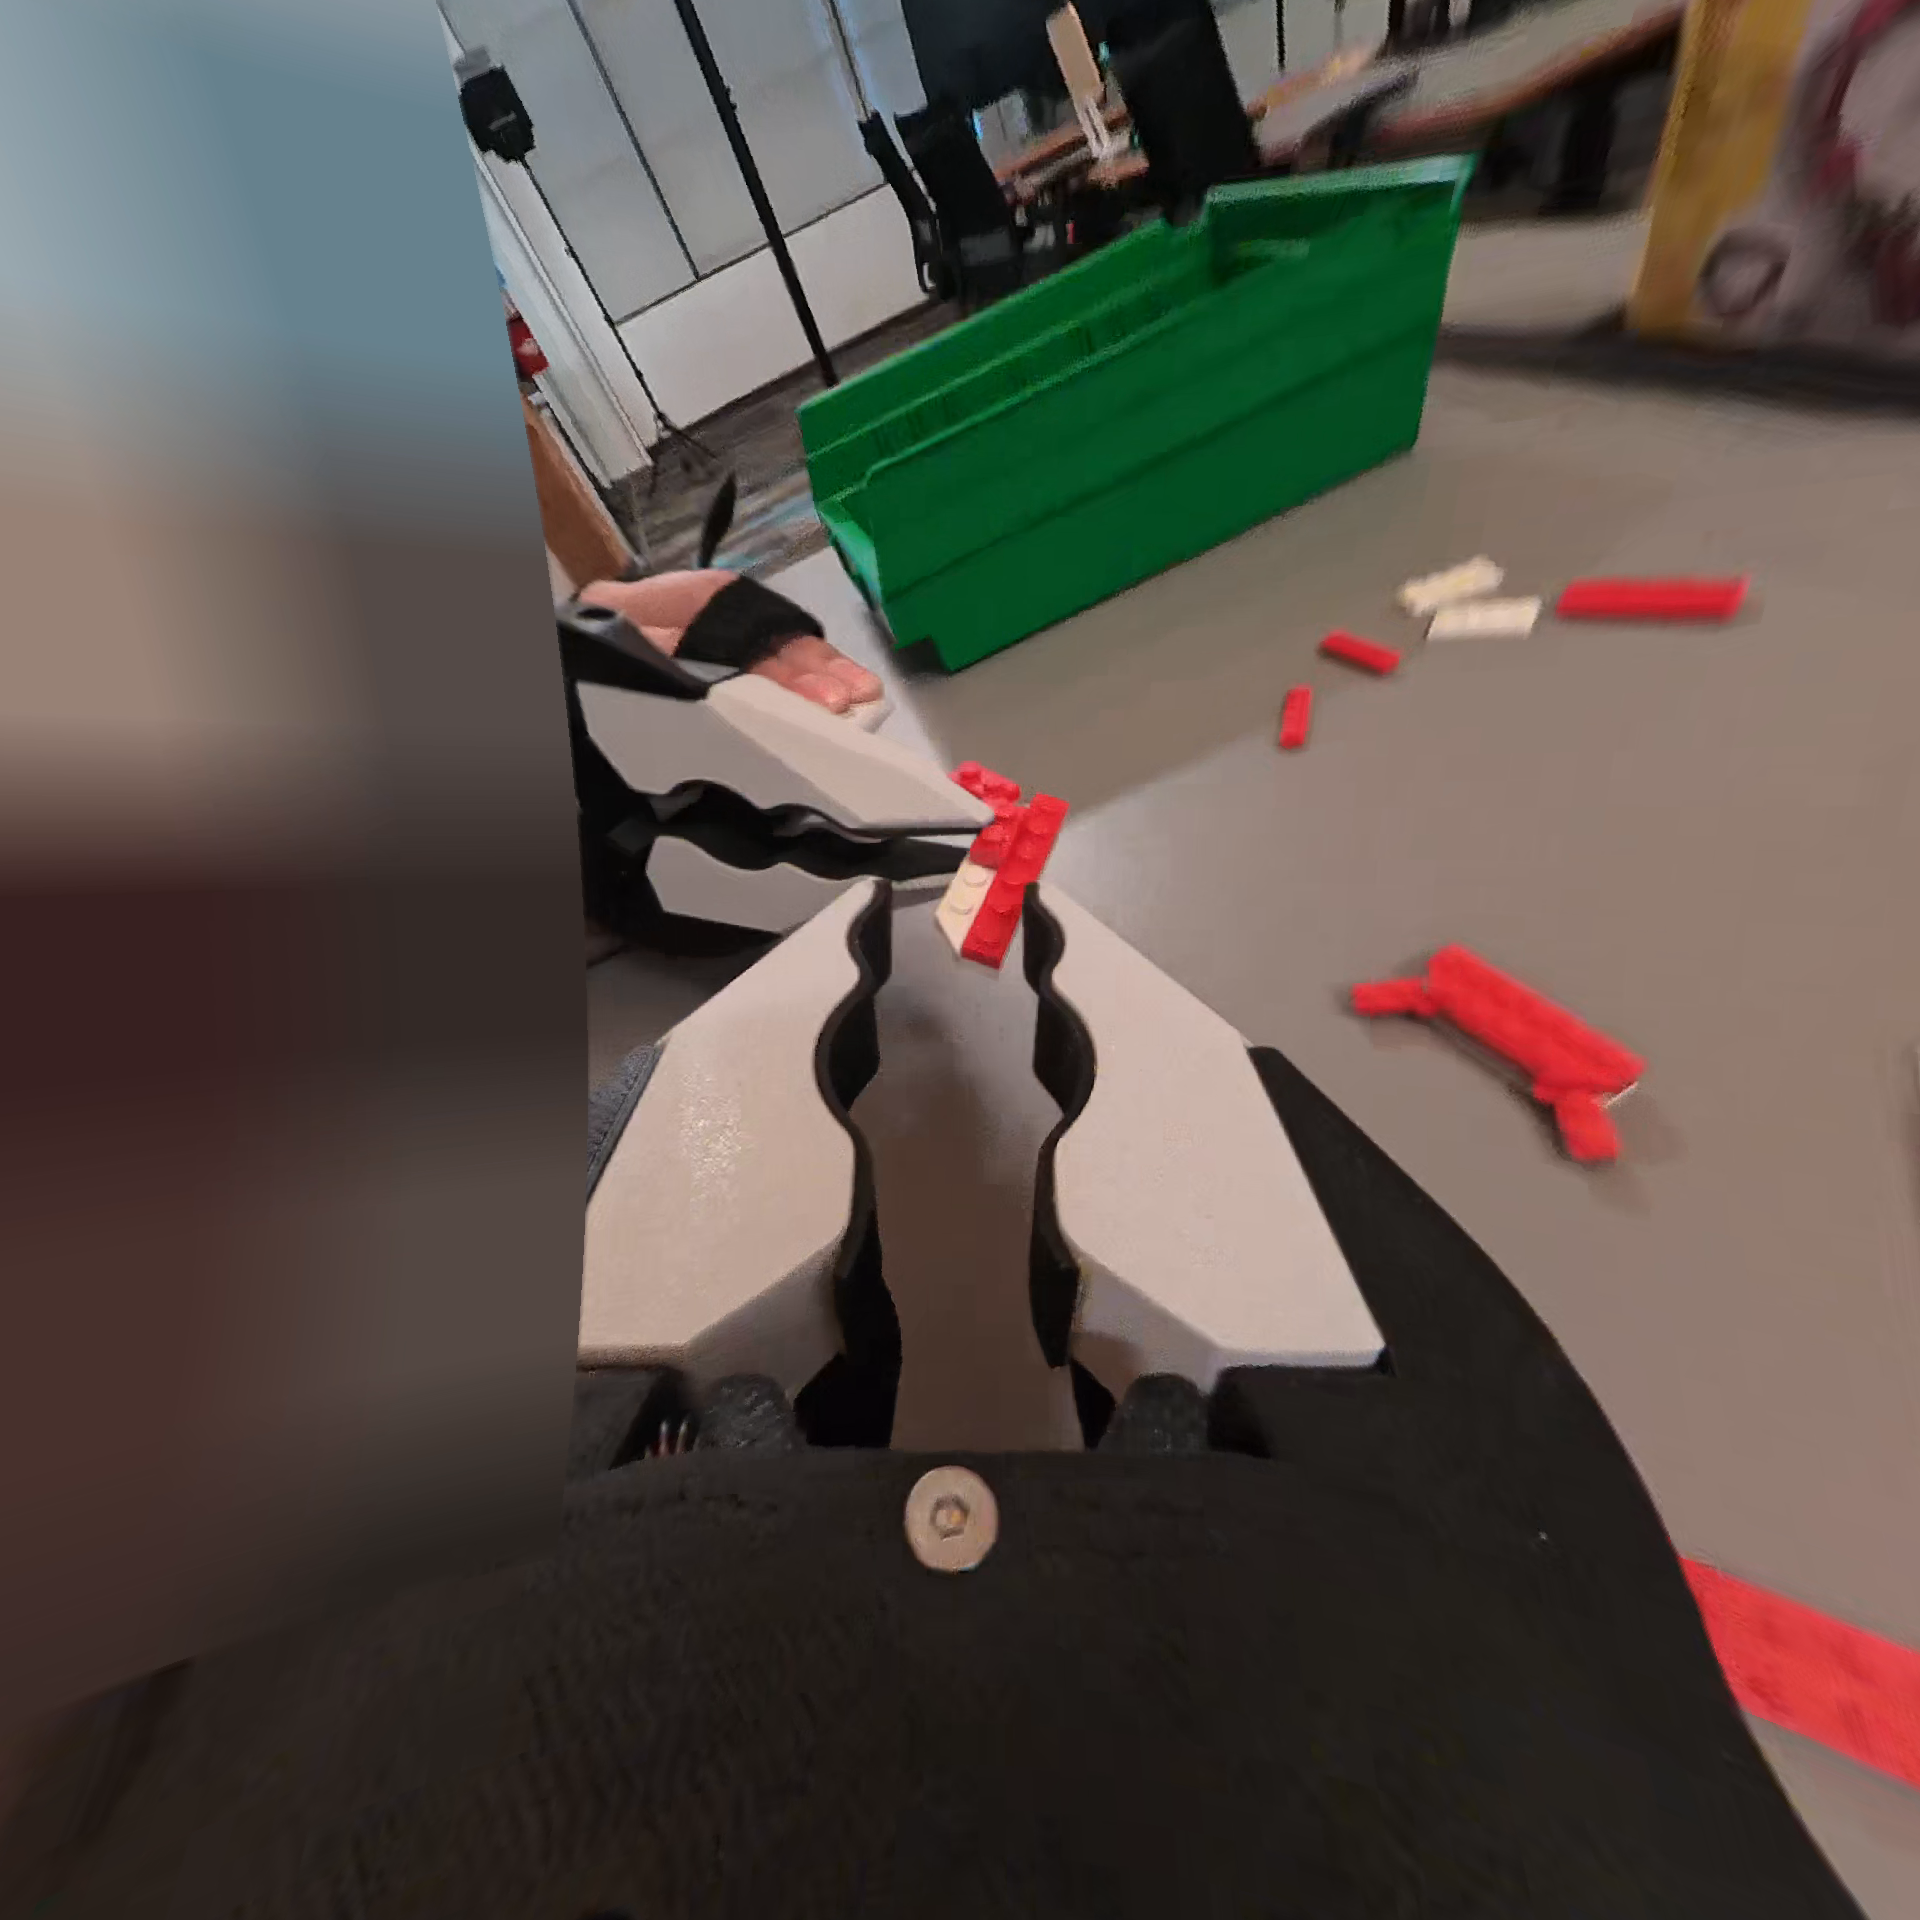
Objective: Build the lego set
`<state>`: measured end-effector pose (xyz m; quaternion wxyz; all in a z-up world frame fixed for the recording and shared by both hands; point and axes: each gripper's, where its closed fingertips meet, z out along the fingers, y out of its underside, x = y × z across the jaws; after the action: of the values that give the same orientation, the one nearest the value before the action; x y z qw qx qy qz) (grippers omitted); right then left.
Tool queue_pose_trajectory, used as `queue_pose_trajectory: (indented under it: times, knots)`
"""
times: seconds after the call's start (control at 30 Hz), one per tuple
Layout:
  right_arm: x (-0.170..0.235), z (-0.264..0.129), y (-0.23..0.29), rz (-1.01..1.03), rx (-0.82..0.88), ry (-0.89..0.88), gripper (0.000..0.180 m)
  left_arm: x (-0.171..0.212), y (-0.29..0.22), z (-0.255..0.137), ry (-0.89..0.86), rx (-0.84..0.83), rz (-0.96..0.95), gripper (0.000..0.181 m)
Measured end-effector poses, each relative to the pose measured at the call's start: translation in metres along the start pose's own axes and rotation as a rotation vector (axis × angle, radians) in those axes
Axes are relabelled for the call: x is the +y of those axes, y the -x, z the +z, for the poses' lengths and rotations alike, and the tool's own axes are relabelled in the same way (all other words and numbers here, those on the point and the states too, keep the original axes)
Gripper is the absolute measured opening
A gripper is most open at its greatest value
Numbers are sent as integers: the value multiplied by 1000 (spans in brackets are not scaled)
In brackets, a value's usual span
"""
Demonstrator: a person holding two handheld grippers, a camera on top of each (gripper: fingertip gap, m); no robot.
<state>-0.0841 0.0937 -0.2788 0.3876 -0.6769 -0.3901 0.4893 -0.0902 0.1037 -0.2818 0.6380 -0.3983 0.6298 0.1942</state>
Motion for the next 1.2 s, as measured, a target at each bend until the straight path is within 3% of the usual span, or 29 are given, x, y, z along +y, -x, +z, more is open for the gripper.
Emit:
queue_pose_trajectory:
  times: [0.1, 0.23, 0.43, 0.53, 1.07, 1.2]
  knots:
    - [-8, -2, 7, -308, 95, -20, 40, 3, 2, -1, 0, 5, -38, 5]
    - [2, 2, 1, -793, 339, 143, 35, 2, -1, -1, -8, 18, -55, 5]
    - [1, 9, -2, -1084, 500, 201, 9, -3, 1, -3, -40, 15, -80, 5]
    - [0, 9, -2, -1201, 542, 243, 4, -3, 1, -5, -53, 19, -80, 6]
    - [-4, 8, 7, -1250, 533, 216, 3, -8, 6, -13, -106, 69, -151, 5]
    - [-6, 8, 9, -1244, 508, 173, 20, -10, 2, -16, -132, 106, -177, 5]
